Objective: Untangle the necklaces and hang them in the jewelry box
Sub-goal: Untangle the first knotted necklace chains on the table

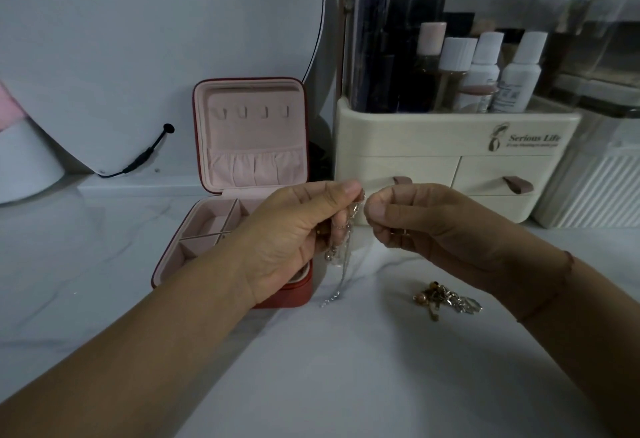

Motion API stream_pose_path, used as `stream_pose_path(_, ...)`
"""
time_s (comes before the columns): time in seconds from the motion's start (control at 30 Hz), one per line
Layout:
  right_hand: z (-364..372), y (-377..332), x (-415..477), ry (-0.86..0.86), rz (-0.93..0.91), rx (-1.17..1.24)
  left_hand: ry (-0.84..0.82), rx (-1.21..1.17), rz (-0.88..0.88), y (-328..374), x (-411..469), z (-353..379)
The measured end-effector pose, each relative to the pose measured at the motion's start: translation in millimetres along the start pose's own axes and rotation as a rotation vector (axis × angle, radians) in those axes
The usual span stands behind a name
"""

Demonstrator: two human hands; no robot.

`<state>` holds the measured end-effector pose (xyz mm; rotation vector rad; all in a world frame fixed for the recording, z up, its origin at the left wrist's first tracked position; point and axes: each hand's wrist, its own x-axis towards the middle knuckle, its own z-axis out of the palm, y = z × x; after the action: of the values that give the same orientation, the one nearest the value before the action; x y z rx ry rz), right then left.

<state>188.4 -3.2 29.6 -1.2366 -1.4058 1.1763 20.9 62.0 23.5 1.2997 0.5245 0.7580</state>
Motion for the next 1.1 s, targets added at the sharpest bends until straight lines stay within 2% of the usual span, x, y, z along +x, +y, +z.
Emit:
stream_pose_path(0.3, 3.9, 0.4, -0.3, -0.039, -0.051, -0.128, -0.005, 0.065, 0.031, 3.1, -2.9, -0.4)
stream_pose_path(0.53, 10.1, 2.5, 2.8, 0.116, -0.141, -0.136, -0.056, 0.072, 0.037, 2.7, -3.5, 0.2)
stream_pose_path(0.77, 3.8, 0.8, 0.9, 0.124, -0.071, -0.074, -0.054, 0.078, 0.044, 4.3, -3.9, -0.3)
stream_pose_path(1.1, 2.6, -1.0, 0.5, 0.083, -0.048, -0.172, -0.058, 0.073, 0.044, 4.2, -4.2, -0.7)
